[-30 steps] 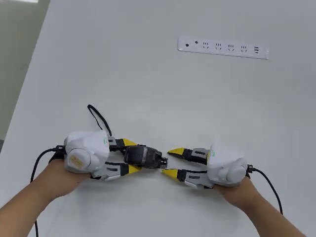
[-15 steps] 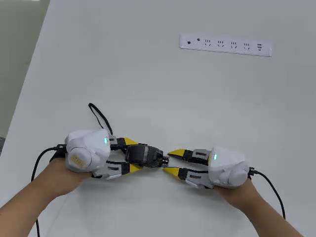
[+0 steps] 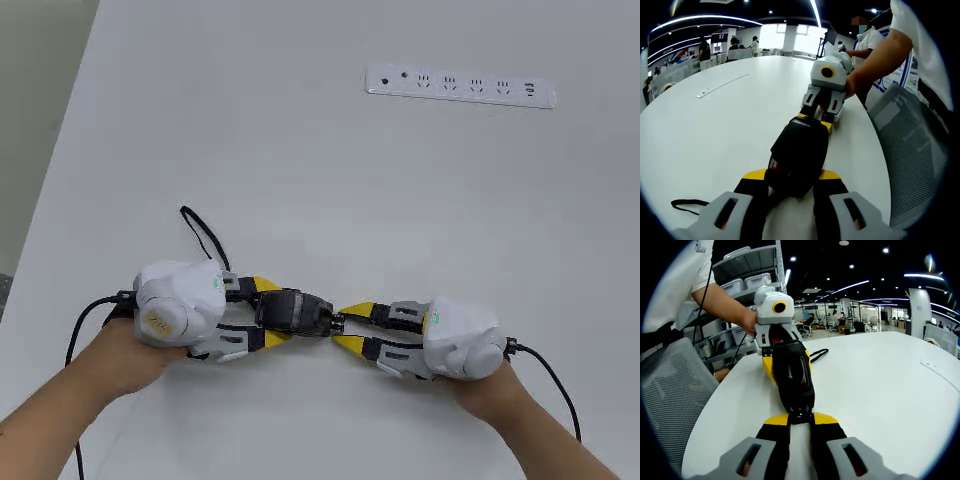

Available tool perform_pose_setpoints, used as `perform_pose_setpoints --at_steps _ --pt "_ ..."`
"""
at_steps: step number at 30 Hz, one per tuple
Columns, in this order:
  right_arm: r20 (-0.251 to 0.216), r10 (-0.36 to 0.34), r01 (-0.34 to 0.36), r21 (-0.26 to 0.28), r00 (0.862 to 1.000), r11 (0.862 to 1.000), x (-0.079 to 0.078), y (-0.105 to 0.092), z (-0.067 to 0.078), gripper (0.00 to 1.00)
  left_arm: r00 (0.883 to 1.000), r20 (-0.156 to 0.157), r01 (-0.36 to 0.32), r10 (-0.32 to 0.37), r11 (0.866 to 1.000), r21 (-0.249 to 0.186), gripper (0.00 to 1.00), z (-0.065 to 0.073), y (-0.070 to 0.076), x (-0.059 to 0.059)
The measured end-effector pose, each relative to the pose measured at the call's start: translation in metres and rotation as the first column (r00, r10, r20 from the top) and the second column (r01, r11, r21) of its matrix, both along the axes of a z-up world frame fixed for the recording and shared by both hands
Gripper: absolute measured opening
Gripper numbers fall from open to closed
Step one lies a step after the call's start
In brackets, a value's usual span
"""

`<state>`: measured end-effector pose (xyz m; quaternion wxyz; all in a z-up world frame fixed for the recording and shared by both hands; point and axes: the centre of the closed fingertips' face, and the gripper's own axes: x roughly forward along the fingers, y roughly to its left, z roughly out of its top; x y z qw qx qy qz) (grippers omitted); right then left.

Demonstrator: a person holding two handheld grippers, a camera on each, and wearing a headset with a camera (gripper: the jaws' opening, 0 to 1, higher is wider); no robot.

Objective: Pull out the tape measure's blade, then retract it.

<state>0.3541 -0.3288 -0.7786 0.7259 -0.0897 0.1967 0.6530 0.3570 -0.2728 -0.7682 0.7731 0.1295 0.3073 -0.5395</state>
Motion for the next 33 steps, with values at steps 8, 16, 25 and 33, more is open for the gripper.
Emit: perform_pose_setpoints --at_steps 8,16,25,33 --pt "0.022 0.006 -0.007 0.007 1.0 1.0 0.0 0.001 -0.001 0.13 1.0 0.005 0.001 -0.002 1.0 0.007 0.31 -0.0005 -0.0003 0.0001" --pt "0.024 0.009 -0.009 0.01 1.0 1.0 -0.0005 0.0007 -0.0019 0.12 1.0 0.007 0.002 -0.002 1.0 0.011 0.3 -0.0011 -0.0003 0.0001" --pt "0.013 0.008 -0.008 0.014 1.0 1.0 -0.0009 0.0001 -0.0024 0.12 1.0 0.008 0.002 -0.002 1.0 0.017 0.3 -0.0017 0.0002 0.0" --pt "0.007 0.007 -0.007 0.016 1.0 1.0 -0.0007 0.0003 -0.0023 0.11 1.0 0.003 -0.002 0.002 1.0 0.023 0.3 -0.0014 0.0002 -0.0003"
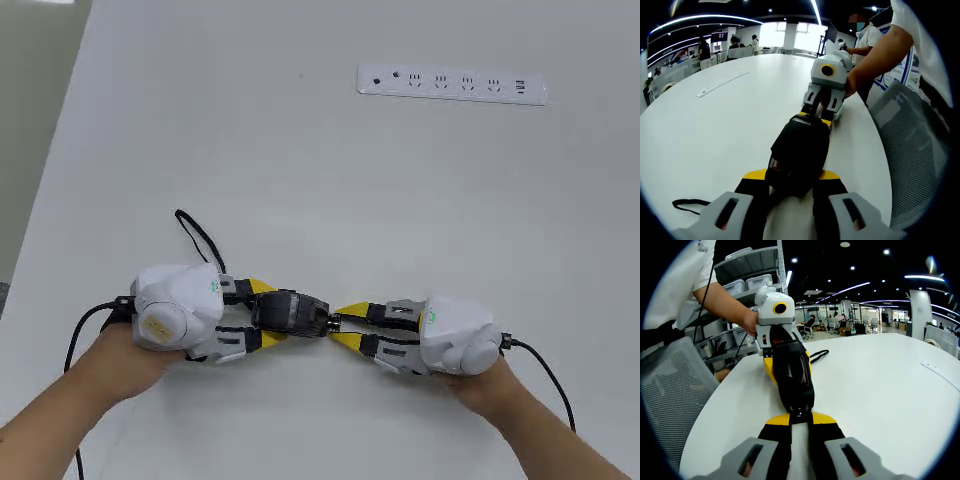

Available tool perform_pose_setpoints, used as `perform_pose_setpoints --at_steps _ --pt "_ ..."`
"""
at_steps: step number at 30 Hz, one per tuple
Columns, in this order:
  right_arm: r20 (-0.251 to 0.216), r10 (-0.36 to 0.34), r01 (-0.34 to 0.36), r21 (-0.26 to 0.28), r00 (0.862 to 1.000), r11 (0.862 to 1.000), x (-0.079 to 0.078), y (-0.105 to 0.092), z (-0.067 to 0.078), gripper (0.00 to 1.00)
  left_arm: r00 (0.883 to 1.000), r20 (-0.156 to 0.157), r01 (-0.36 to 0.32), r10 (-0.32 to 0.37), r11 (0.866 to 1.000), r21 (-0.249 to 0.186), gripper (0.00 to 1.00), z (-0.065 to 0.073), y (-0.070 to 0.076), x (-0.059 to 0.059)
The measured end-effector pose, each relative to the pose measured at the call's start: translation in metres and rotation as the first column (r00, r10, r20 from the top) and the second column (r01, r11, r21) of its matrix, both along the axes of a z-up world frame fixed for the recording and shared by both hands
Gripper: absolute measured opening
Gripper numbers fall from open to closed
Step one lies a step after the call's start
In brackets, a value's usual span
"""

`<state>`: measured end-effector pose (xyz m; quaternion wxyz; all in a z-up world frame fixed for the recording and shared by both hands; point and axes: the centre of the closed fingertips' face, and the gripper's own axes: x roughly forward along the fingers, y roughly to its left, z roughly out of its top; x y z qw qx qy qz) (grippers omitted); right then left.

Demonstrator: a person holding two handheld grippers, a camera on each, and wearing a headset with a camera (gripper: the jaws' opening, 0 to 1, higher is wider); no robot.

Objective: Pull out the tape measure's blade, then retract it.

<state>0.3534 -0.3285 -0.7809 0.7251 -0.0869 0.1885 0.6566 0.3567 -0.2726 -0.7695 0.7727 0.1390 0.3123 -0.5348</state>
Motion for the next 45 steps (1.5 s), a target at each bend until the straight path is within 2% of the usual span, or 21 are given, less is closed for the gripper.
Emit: perform_pose_setpoints --at_steps 27,45 --pt "-0.006 0.005 -0.005 0.004 1.0 1.0 -0.0005 -0.0007 0.0006 0.11 1.0 -0.014 -0.003 0.003 1.0 0.002 0.29 -0.0001 0.0007 0.0" --pt "-0.006 0.009 -0.009 0.004 1.0 1.0 -0.0005 -0.0027 0.0014 0.1 1.0 -0.015 -0.009 0.009 1.0 0.023 0.29 -0.0005 -0.0001 -0.0001"
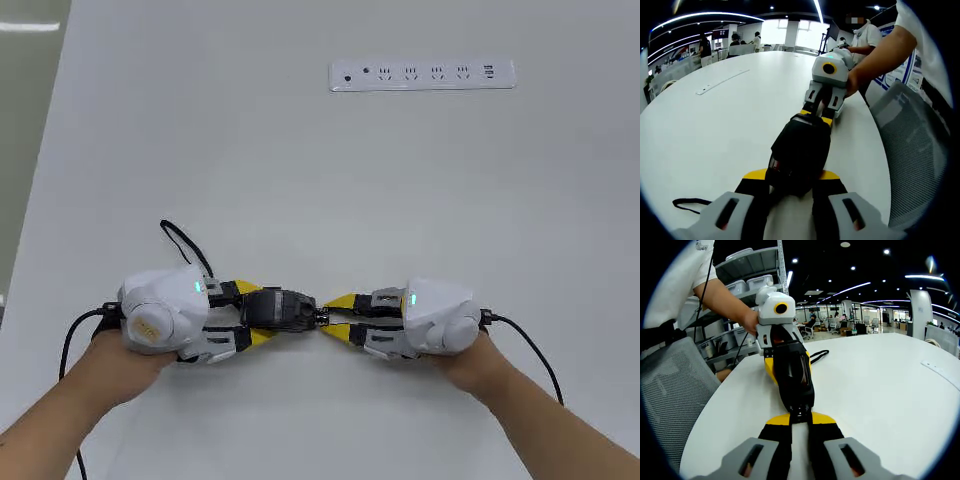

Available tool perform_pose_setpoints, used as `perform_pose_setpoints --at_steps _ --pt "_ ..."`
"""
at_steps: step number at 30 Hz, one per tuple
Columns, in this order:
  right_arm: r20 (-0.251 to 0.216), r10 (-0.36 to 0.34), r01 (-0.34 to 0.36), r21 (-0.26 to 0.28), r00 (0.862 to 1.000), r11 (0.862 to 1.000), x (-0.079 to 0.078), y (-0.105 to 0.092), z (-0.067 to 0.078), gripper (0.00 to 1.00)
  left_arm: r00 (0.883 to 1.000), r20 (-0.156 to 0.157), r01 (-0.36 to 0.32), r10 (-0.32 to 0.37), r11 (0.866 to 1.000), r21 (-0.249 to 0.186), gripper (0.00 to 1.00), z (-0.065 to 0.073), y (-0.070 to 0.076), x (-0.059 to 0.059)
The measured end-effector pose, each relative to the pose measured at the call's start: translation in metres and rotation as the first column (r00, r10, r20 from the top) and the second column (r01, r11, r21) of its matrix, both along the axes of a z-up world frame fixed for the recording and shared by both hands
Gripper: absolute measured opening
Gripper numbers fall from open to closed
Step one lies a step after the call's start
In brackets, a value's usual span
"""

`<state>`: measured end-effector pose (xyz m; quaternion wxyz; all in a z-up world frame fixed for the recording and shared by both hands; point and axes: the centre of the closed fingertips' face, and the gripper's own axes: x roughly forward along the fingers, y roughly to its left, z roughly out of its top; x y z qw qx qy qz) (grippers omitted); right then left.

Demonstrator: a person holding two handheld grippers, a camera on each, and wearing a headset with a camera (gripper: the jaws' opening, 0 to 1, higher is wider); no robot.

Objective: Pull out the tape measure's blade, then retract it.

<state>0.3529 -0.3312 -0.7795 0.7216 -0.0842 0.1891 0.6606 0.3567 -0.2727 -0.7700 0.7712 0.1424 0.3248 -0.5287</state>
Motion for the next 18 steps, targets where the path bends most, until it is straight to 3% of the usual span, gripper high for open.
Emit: perform_pose_setpoints --at_steps 10,18 --pt "0.001 0.007 -0.007 0.002 1.0 1.0 -0.0005 -0.0021 -0.0002 0.1 1.0 0.012 0.015 -0.015 1.0 0.009 0.29 -0.0015 -0.0008 -0.0005" --pt "-0.006 0.007 -0.007 0.003 1.0 1.0 0.0002 -0.0049 0.0001 0.09 1.0 0.003 0.011 -0.011 1.0 0.007 0.28 -0.0015 -0.0012 0.0"
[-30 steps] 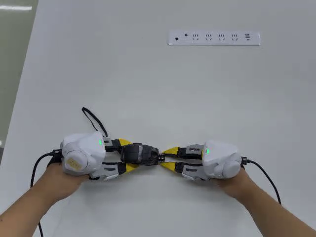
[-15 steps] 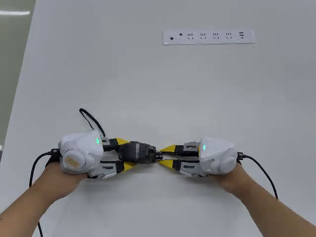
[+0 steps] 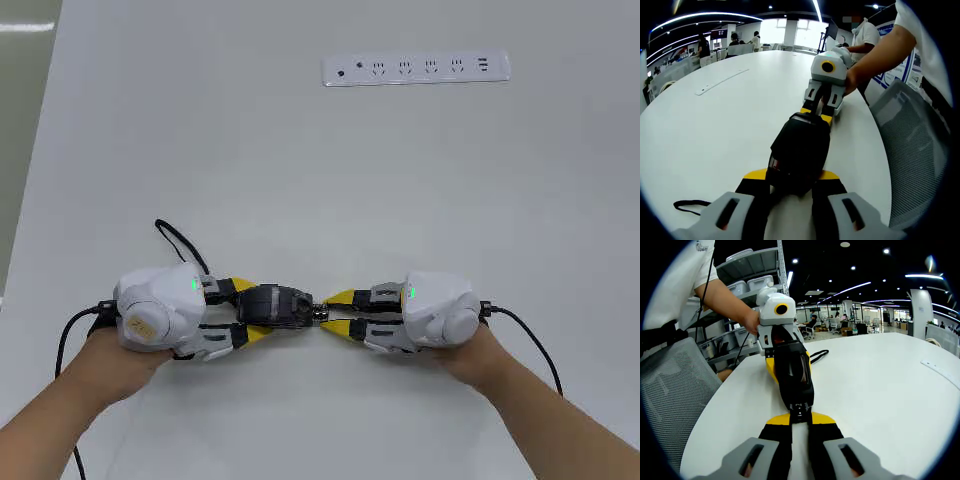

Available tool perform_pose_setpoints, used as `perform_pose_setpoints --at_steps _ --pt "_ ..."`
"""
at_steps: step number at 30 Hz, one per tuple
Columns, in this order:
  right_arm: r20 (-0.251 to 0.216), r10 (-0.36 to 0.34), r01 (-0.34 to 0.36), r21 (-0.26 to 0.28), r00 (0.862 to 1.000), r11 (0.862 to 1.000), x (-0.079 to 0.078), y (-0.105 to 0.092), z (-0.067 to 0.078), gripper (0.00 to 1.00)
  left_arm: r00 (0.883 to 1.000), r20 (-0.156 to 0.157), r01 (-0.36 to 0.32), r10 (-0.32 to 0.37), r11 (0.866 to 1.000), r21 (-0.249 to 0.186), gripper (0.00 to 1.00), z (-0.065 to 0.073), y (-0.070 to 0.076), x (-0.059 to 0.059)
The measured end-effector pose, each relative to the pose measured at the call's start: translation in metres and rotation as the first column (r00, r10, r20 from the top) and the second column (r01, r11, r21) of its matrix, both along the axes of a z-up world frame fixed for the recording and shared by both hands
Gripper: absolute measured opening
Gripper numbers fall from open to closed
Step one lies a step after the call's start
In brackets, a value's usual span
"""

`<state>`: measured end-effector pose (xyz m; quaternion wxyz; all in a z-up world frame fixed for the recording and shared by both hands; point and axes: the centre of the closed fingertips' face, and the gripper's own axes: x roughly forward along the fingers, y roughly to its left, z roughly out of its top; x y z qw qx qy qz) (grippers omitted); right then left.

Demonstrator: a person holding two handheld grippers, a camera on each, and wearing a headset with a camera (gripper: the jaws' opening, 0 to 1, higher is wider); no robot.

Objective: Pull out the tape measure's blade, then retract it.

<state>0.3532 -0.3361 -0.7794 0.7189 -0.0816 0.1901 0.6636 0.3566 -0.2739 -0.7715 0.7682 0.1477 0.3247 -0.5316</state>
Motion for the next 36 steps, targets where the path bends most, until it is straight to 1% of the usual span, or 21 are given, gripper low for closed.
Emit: perform_pose_setpoints --at_steps 10,13,19,28,36 --pt "-0.008 0.001 -0.001 -0.002 1.0 1.0 0.001 -0.006 0.0 0.09 1.0 -0.005 -0.007 0.007 1.0 -0.003 0.28 0.0 0.0 0.0" --pt "-0.012 -0.001 0.001 -0.001 1.0 1.0 0.001 -0.007 0.0 0.09 1.0 -0.001 -0.004 0.004 1.0 0.001 0.28 0.0 0.0 0.0" --pt "-0.009 -0.005 0.005 -0.002 1.0 1.0 0.001 -0.01 0.0 0.09 1.0 -0.003 -0.001 0.001 1.0 0.004 0.28 0.0 0.0 0.0" --pt "-0.028 -0.012 0.012 0.003 1.0 1.0 0.002 -0.014 0.0 0.09 1.0 -0.008 -0.008 0.008 1.0 -0.001 0.28 0.0 -0.001 0.0" --pt "-0.032 -0.015 0.015 0.005 0.999 1.0 0.002 -0.017 0.001 0.09 1.0 -0.009 -0.01 0.01 1.0 -0.001 0.28 0.0 -0.001 0.0"
